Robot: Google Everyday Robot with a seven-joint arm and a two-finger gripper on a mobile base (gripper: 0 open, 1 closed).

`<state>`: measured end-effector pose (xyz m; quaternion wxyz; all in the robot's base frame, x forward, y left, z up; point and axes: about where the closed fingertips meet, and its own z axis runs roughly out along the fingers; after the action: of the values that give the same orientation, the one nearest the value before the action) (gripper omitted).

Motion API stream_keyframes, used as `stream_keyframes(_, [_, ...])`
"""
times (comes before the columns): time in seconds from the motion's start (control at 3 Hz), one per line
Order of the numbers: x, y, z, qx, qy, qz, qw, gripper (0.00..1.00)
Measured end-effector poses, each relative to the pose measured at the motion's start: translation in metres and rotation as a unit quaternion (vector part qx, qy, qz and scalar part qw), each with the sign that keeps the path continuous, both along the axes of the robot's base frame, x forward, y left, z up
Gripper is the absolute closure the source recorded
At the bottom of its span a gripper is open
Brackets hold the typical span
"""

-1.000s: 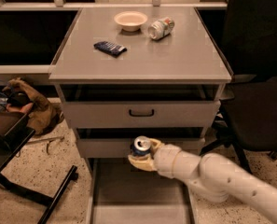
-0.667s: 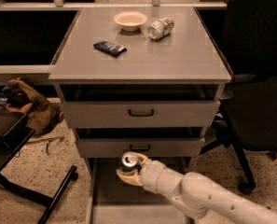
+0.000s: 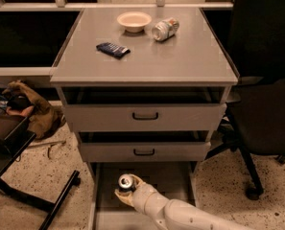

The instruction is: Place pepsi can into bottom drawer

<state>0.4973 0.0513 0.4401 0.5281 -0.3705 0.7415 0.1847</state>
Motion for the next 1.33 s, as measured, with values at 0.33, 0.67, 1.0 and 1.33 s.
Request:
stream_keyframes(0.33, [0.027, -0.032, -0.028, -0.031, 0.009, -0.068, 0.9972, 1.00])
stream_keyframes(0.67, [0.028, -0.032, -0.028, -0.031, 0.009, -0.068, 0.9972, 1.00])
stream_keyframes(1.0, [0.033, -0.023, -0.065, -0.042, 0.035, -0.041, 0.9977, 1.00])
stream_keyframes(1.33, [0.043, -0.020, -0.111, -0.058, 0.057, -0.019, 0.9965, 1.00])
